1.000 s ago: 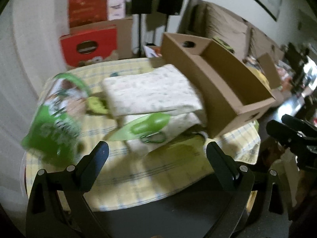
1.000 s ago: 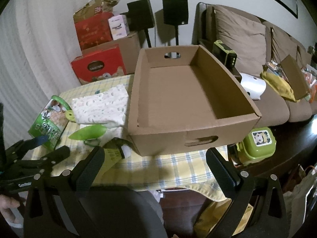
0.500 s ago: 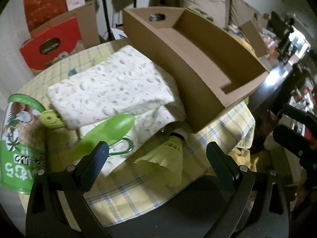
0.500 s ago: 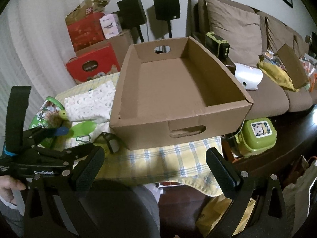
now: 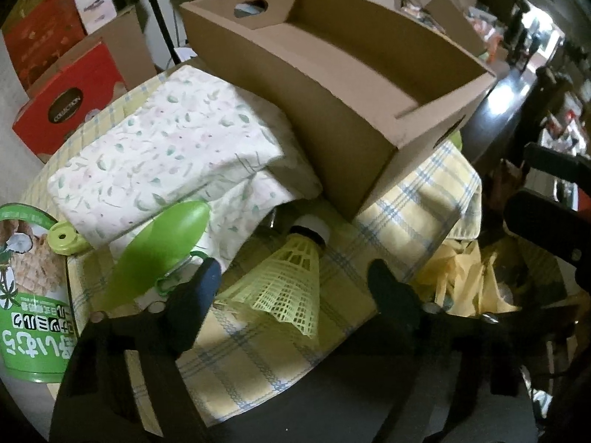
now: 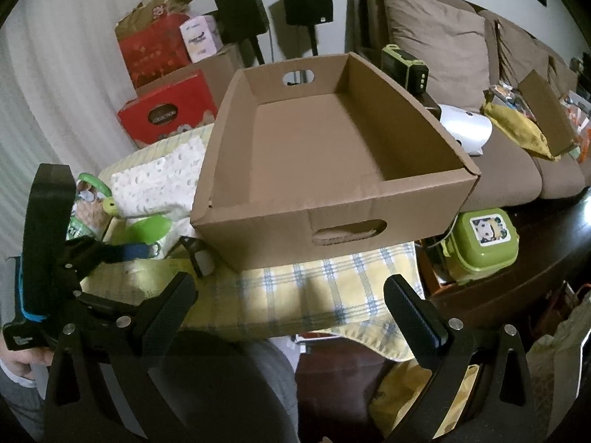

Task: Organize objects
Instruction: 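Reach the left gripper to the yellow shuttlecock and grasp it, then grasp the green carabiner with the right gripper while the left gripper holds the shuttlecock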

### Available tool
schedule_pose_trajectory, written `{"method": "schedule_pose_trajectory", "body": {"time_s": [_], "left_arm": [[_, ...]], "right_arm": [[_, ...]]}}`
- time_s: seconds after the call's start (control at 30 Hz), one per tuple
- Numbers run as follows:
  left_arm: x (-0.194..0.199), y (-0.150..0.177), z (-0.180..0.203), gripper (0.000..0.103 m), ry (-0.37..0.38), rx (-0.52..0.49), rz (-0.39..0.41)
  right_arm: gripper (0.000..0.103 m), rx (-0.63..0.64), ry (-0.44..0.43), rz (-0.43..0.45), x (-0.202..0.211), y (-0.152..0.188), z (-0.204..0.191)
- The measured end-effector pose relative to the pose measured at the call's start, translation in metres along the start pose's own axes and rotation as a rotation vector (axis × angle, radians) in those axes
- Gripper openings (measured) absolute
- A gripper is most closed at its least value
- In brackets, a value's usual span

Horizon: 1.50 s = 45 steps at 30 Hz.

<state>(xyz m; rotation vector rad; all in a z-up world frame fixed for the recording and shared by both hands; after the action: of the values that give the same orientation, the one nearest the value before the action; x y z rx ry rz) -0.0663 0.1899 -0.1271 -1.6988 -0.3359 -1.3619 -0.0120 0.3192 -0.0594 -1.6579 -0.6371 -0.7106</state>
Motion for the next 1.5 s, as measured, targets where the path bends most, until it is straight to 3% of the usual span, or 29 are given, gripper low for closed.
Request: {"method": "schedule_pose_trajectory", "body": {"time_s": [0.07, 0.2, 0.47, 0.63, 0.77, 1.0, 1.27, 1.5], "left_arm": [[-0.003, 0.002, 0.002, 0.067, -0.013, -0.010, -0.008], [-0.006, 0.010, 0.008, 0.043, 0.000, -0.033, -0.029], [-0.003, 0.017, 0.007, 0.032, 0.020, -0.018, -0.001], [0.008, 0.018, -0.004, 0.028, 0.051, 0.043, 0.036], [0.027, 0.023, -0.016, 0.028, 0.067, 0.101, 0.084], [0.076, 0.033, -0.051, 0.028, 0.087, 0.209, 0.202], [0.135, 0.039, -0.087, 0.029, 0.002, 0.305, 0.333], [0.151, 0.061, -0.111, 0.029, -0.048, 0.375, 0.356]], "right_arm": [[0.103, 0.001, -0.001, -0.006, -0.002, 0.001, 0.000], [0.102, 0.002, -0.011, -0.008, -0.003, 0.001, -0.001], [0.101, 0.018, -0.029, -0.022, -0.006, 0.004, -0.008], [0.097, 0.009, -0.056, -0.027, -0.006, 0.004, -0.010], [0.090, -0.040, -0.127, -0.073, -0.011, 0.007, -0.011], [0.087, 0.025, -0.114, -0.048, -0.006, 0.005, -0.025], [0.087, 0.154, -0.098, 0.040, 0.005, -0.008, -0.060], [0.085, 0.273, -0.124, 0.071, -0.004, -0.007, -0.108]]}}
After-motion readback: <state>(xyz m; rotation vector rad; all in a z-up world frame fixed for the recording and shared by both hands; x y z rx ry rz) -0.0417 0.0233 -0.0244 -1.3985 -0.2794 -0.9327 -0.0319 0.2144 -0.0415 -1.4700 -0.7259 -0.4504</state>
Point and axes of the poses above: each gripper's, at about its wrist camera, not at the fingertips, and x roughly against the way its jaws point, z to its right, y to its underside, the point moved 6 cm from there along -x, roughly the way its jaws point, and after that the axes turned 3 degrees about z, right-handed, at the moved point
